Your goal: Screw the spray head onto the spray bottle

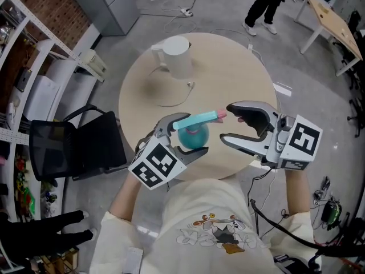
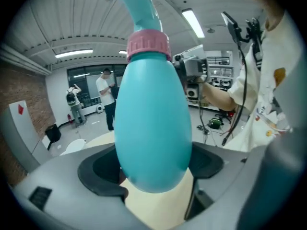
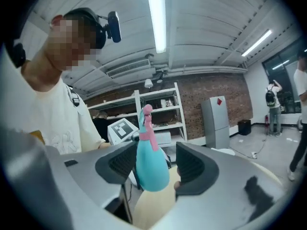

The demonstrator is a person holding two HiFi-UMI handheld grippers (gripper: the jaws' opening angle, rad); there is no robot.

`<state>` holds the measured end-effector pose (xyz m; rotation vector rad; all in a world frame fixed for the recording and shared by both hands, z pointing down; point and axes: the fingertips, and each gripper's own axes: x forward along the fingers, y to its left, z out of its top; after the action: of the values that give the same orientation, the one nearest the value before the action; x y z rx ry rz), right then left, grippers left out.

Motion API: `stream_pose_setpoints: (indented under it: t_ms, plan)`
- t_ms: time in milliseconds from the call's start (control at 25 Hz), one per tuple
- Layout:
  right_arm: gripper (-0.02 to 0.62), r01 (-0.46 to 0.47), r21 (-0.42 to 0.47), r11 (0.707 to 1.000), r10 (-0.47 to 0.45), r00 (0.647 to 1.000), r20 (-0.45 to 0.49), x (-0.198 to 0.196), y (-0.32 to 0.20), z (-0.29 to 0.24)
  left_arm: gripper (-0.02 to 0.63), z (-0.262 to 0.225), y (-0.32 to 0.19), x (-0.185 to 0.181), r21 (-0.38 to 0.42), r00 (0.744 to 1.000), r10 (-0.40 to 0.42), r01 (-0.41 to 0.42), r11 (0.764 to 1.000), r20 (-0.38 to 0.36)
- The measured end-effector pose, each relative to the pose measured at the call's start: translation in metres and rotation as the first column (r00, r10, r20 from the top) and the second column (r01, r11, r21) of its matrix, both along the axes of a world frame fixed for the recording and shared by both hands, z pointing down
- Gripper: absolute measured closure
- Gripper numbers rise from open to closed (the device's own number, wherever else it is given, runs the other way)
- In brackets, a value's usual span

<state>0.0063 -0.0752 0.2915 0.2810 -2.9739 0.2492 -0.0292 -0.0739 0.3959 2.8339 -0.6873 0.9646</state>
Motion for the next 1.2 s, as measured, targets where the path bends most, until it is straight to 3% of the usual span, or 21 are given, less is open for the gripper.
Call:
stream_pose_setpoints:
  t_ms: [120,240,560,600,640,840,1040,1200]
  plan:
    - [0.353,0.143,0.016,0.99,-0.143,0.988,0.064,-0.01,0.015,-0.02,0.19,-0.005,0.022,0.009,-0.04,0.99,0.138,-0.138,0.99,-0.025]
    - [0.353,0.272,0.045,0.961,-0.275,0.959,0.07,-0.027,0.034,-0.03,0.19,-0.008,0.038,0.017,-0.067,0.971,0.236,-0.238,0.969,-0.032]
    - [0.359,0.487,0.089,0.869,-0.488,0.873,-0.011,-0.049,0.064,-0.025,0.19,-0.006,0.058,0.025,-0.087,0.928,0.371,-0.368,0.926,0.018]
    - [0.377,0.498,0.095,0.862,-0.499,0.867,-0.019,-0.048,0.064,-0.023,0.19,-0.006,0.059,0.025,-0.09,0.926,0.376,-0.373,0.923,0.019]
    - [0.446,0.496,0.097,0.863,-0.497,0.868,-0.02,-0.047,0.063,-0.022,0.19,-0.005,0.059,0.026,-0.094,0.926,0.377,-0.374,0.923,0.018]
    - [0.459,0.435,0.079,0.897,-0.436,0.9,0.008,-0.047,0.052,-0.02,0.19,0.001,0.05,0.026,-0.109,0.95,0.311,-0.307,0.945,0.02]
    - [0.459,0.324,0.069,0.944,-0.323,0.946,-0.032,-0.043,0.033,-0.008,0.19,0.011,0.023,0.023,-0.054,0.99,0.101,-0.096,0.994,0.101]
    - [0.459,0.253,0.063,0.965,-0.252,0.967,-0.029,-0.041,0.019,-0.001,0.19,0.019,0.008,0.025,-0.036,0.994,-0.041,0.045,0.998,0.1]
